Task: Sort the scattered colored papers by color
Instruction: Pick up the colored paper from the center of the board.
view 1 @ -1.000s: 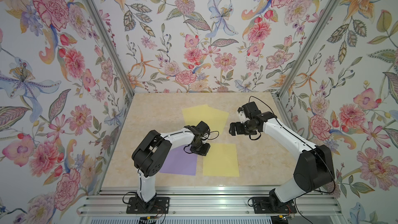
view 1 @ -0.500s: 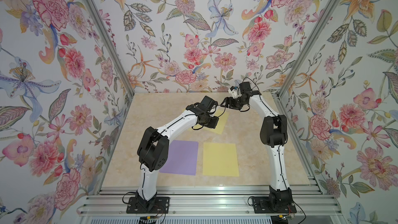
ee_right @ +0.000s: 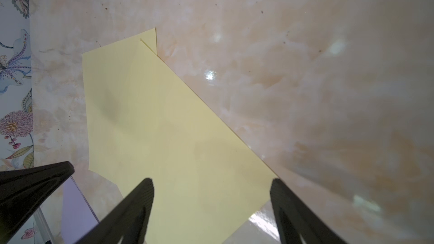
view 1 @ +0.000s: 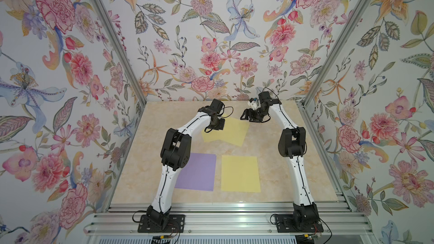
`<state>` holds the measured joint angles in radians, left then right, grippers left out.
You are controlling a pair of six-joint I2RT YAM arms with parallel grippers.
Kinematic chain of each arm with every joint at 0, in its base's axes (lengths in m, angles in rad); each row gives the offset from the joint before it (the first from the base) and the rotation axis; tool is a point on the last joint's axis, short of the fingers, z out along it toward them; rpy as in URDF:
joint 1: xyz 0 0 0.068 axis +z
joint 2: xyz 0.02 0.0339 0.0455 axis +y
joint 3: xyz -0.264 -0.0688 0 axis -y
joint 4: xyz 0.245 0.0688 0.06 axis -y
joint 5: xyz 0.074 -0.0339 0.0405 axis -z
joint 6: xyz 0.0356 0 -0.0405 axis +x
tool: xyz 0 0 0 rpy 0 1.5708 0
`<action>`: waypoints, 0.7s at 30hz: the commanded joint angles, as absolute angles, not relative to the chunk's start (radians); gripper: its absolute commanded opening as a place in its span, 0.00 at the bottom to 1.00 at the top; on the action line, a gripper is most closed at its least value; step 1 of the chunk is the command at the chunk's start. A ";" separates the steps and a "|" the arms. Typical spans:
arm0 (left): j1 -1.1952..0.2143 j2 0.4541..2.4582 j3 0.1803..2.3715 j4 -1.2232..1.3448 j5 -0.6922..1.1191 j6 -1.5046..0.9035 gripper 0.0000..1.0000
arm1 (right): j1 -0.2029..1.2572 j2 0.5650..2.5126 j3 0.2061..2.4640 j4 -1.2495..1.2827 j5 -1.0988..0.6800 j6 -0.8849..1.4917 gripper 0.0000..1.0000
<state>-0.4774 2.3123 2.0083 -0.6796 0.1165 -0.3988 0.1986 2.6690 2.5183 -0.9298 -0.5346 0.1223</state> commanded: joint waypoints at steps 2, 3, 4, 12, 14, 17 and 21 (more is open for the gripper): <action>-0.457 2.403 2.056 -0.726 -0.011 -0.363 0.00 | 0.198 2.686 2.474 -0.948 -0.538 0.108 0.81; -0.448 2.414 2.060 -0.727 0.002 -0.368 0.00 | 0.197 2.684 2.463 -0.942 -0.541 0.107 0.81; -0.437 2.420 2.061 -0.729 0.020 -0.375 0.00 | 0.198 2.681 2.450 -0.935 -0.541 0.106 0.81; -0.433 2.435 2.060 -0.738 0.001 -0.375 0.00 | 0.198 2.680 2.405 -0.917 -0.558 0.100 0.80; -0.433 2.443 2.059 -0.741 0.002 -0.378 0.00 | 0.198 2.683 2.396 -0.910 -0.571 0.103 0.81; -0.433 2.451 2.053 -0.744 0.012 -0.382 0.00 | 0.198 2.686 2.391 -0.905 -0.580 0.107 0.80; -0.433 2.454 2.047 -0.746 0.014 -0.385 0.00 | 0.198 2.696 2.391 -0.909 -0.588 0.107 0.80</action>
<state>-0.4393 2.4313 2.0491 -0.7223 0.0216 -0.3885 0.1913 2.6591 2.4332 -0.8589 -0.5980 0.1112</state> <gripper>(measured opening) 0.042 0.796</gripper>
